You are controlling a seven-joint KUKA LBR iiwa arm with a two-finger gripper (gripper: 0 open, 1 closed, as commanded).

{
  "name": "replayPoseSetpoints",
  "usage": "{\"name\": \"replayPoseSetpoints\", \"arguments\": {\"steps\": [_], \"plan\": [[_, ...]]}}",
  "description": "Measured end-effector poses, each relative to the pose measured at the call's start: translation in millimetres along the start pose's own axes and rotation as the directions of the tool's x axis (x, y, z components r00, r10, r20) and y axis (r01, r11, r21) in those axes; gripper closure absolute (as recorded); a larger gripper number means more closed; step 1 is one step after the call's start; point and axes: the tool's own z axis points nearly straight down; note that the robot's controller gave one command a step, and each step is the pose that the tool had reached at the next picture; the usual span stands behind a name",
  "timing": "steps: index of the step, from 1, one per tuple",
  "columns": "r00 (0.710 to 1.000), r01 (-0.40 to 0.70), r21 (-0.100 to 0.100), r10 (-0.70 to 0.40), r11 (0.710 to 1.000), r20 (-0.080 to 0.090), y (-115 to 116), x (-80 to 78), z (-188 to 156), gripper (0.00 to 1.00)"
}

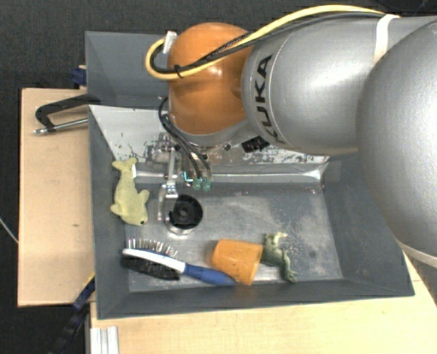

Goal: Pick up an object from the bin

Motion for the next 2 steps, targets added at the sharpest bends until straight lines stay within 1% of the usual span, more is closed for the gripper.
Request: {"name": "replayPoseSetpoints", "arguments": {"steps": [1, 2], "plan": [[0.993, 0.118, -0.002, -0.118, 0.993, 0.013, -2.0, -1.6, 115.9, 0.0], [0.993, 0.117, -0.003, -0.117, 0.993, 0.014, -1.8, -2.0, 113.3, 1.0]]}}
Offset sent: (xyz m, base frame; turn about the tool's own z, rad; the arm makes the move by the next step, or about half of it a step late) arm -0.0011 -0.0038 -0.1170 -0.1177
